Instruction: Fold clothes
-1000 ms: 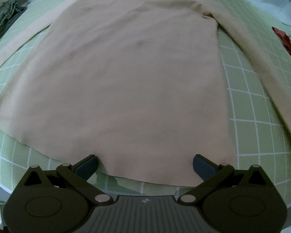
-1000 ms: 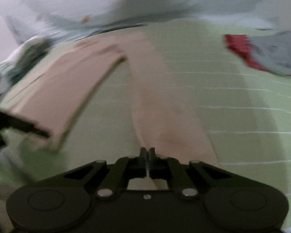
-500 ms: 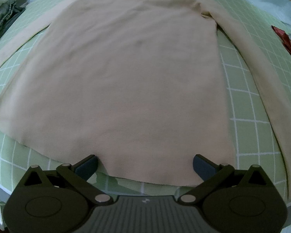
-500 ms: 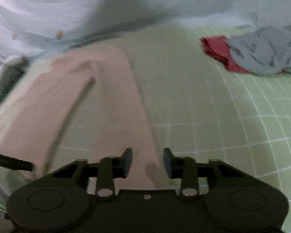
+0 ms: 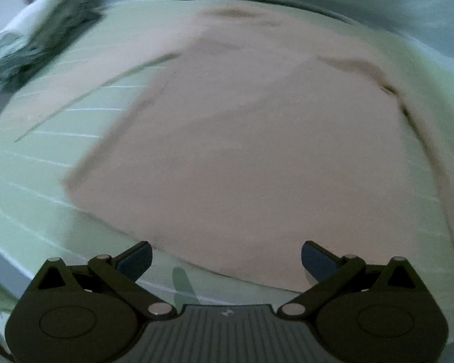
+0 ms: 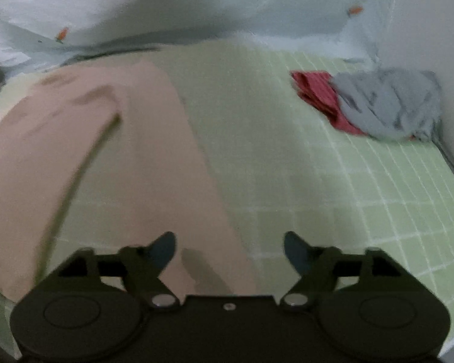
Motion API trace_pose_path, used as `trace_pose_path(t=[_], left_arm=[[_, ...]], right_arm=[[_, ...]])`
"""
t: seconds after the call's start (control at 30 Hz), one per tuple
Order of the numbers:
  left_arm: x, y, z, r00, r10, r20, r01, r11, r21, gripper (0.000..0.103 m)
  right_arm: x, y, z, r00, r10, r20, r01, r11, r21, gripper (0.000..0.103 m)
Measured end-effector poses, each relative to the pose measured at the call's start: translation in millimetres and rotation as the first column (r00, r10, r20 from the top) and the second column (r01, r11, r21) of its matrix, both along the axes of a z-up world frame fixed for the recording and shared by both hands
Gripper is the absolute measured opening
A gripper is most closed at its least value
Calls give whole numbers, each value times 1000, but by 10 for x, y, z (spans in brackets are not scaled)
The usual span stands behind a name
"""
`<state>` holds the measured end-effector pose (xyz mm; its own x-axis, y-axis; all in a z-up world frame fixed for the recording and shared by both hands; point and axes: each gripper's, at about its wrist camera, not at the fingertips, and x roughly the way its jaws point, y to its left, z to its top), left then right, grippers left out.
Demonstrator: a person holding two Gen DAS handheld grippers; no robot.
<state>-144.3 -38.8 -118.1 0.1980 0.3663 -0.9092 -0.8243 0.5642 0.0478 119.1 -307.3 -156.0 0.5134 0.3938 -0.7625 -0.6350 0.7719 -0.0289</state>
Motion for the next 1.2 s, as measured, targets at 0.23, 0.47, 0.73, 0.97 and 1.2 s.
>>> trace_pose_path(t=[0.23,0.47,0.73,0.97,1.2], left_arm=[[-624,781,-36,995,97,-2,-97,995,-2,103],[-800,1298,-210,997,12,78,-6,997,-82,72],[-912,1265,-228,954,-280,110,288,955,-67,3],[-1210,1287,-231,912,-380,152,400,907,-134,3],[-1435,1601,-138,940,-301,161,315,947,-67,48]], right_arm=[[-484,574,66,997,74,-27,-73,997,40,103],[-1072,1083,107,994,112,-18,-113,994,-9,103],[-1550,1358,68,1000,15,-20,-16,999,-45,103],[-1764,1608,-57,999,13,-44,-16,997,-70,103],[-1909,1869,-187,997,32,-65,-38,995,-96,103]])
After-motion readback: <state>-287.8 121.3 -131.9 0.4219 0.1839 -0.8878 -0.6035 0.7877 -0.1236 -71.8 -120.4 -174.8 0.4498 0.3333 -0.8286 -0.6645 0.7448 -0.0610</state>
